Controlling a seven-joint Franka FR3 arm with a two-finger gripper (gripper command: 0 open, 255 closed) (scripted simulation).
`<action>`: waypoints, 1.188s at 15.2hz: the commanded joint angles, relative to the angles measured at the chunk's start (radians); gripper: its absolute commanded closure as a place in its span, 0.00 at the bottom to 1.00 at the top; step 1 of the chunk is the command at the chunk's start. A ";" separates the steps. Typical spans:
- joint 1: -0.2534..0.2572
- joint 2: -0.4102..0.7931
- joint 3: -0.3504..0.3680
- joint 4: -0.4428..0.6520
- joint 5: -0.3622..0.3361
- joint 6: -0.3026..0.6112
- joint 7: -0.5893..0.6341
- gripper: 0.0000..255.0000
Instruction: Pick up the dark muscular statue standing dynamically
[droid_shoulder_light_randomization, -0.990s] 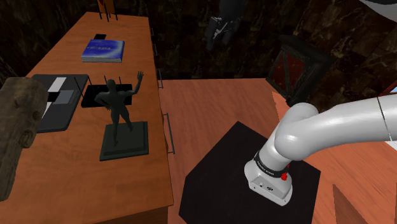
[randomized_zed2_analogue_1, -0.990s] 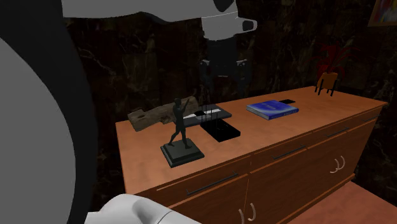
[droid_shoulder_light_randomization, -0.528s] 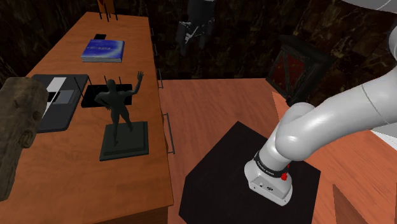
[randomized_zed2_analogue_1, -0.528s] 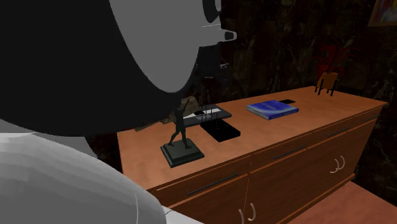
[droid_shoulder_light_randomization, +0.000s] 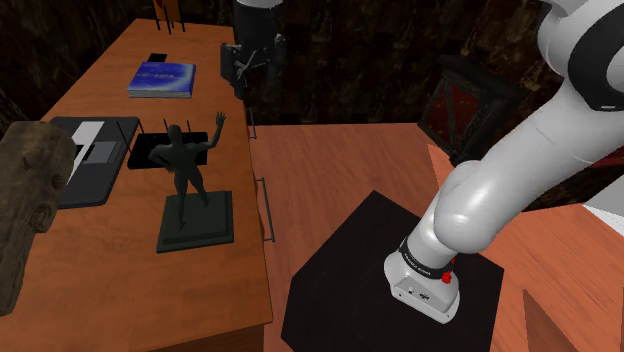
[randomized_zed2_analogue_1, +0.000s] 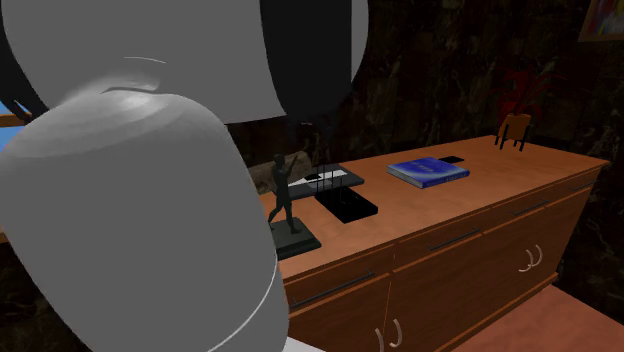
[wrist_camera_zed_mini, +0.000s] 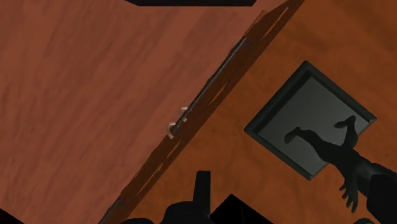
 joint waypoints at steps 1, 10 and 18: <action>0.012 0.086 0.026 0.073 -0.009 -0.009 0.031 0.00; 0.109 0.479 0.105 0.472 -0.085 -0.117 0.151 0.00; 0.149 0.597 0.112 0.544 -0.109 -0.099 0.177 0.00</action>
